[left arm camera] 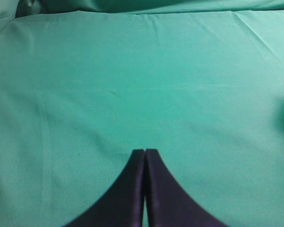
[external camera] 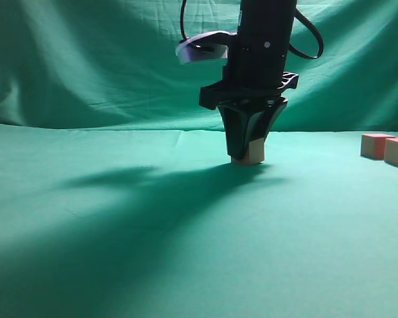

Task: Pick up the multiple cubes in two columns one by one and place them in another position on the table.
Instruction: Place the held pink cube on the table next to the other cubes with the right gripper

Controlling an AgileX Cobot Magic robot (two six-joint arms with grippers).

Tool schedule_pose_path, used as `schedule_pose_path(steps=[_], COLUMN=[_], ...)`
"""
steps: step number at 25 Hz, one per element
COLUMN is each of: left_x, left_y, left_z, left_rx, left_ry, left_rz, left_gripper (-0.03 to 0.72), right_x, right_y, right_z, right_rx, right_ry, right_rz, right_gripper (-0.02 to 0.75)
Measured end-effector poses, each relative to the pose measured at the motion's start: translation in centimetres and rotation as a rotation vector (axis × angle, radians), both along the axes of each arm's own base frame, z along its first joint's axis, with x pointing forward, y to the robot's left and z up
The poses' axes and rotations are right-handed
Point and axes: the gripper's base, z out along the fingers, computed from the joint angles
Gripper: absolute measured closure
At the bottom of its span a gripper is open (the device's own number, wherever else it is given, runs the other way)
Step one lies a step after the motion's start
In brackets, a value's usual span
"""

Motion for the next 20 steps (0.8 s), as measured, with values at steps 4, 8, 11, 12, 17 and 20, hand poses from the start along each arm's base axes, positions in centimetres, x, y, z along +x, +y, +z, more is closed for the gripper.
schedule_pose_path(steps=[4,8,11,12,17,20], left_x=[0.0,0.0,0.0,0.0,0.0,0.0], left_y=[0.0,0.0,0.0,0.0,0.0,0.0], left_z=[0.0,0.0,0.0,0.0,0.0,0.0], left_rx=[0.0,0.0,0.0,0.0,0.0,0.0], left_ry=[0.0,0.0,0.0,0.0,0.0,0.0], left_rz=[0.0,0.0,0.0,0.0,0.0,0.0], left_gripper=[0.688,0.688,0.688,0.688,0.688,0.688], right_x=[0.0,0.0,0.0,0.1,0.4,0.6], right_y=[0.0,0.0,0.1,0.1,0.3,0.4], right_z=[0.0,0.0,-0.5,-0.5,0.5,2.1], right_rx=[0.0,0.003,0.006,0.01,0.007,0.003], right_ry=[0.0,0.001,0.012,0.012,0.034,0.038], right_rz=[0.0,-0.005,-0.012,-0.017,-0.042,-0.05], right_gripper=[0.476,0.476,0.381,0.338,0.094,0.094])
